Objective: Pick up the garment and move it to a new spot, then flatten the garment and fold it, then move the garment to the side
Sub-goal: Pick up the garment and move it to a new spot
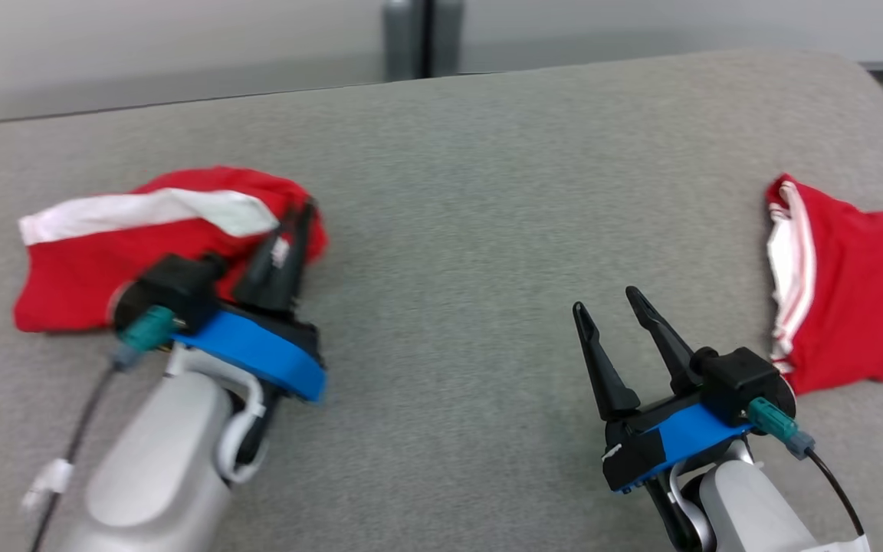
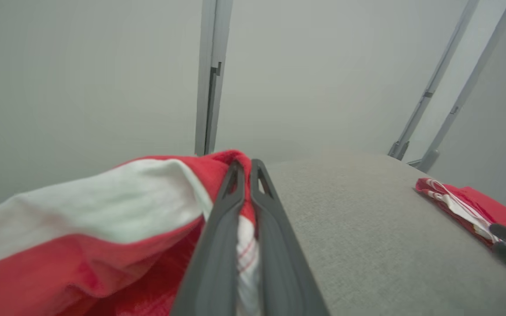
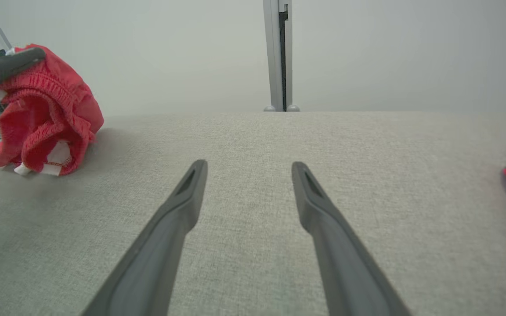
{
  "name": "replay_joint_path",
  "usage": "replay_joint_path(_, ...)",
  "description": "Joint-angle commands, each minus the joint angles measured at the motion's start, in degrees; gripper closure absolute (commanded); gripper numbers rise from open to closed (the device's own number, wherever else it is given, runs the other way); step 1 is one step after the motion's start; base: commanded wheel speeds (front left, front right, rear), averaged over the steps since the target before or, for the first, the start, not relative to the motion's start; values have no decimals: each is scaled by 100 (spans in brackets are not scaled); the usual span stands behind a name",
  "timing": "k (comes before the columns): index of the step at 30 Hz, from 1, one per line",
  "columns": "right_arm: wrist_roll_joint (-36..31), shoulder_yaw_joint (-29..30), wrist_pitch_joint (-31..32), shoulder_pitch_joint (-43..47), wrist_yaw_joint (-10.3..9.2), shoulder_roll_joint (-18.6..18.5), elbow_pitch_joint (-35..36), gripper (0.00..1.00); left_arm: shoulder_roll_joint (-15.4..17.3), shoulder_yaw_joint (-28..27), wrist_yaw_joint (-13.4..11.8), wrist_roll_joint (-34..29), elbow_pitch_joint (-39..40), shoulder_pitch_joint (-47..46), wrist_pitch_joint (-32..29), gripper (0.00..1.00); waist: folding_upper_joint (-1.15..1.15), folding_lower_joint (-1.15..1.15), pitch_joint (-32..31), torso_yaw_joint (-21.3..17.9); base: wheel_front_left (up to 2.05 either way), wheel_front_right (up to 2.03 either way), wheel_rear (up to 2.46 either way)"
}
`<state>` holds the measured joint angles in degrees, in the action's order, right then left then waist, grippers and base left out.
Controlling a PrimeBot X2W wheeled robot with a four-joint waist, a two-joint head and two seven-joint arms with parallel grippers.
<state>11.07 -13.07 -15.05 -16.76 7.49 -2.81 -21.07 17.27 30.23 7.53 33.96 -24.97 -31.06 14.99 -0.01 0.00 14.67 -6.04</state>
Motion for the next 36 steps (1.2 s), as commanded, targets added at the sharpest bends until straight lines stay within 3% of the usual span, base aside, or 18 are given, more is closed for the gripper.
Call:
replay_joint_path(1,38,-34,-17,101,1,-18,66,0,-62,192,-9,-70,94,76,24,100,1,0,-92,-241,0,0,0)
replay_joint_path(9,124,-81,-16,191,1,-17,210,0,-398,1126,-9,-139,292,203,25,100,1,0,-18,-557,0,0,0)
replay_joint_path(10,129,-75,-16,199,1,-17,216,0,-424,1170,-9,-143,312,237,25,89,1,0,-9,-558,0,0,0)
replay_joint_path(12,142,-60,-16,199,1,-18,223,0,-520,1135,-9,-59,290,339,24,0,1,0,1,-541,0,0,0)
replay_joint_path(19,142,0,-17,169,1,-17,199,0,-477,638,-10,-251,303,591,24,0,1,0,-62,-318,0,0,0)
replay_joint_path(28,103,-28,-17,258,1,-19,-36,0,-434,-919,-90,-770,114,1287,20,0,1,0,-398,105,0,0,0)
replay_joint_path(36,-13,17,-16,421,1,-22,-342,0,-647,-2217,-116,-1397,57,2045,20,0,1,0,-726,358,0,0,0)
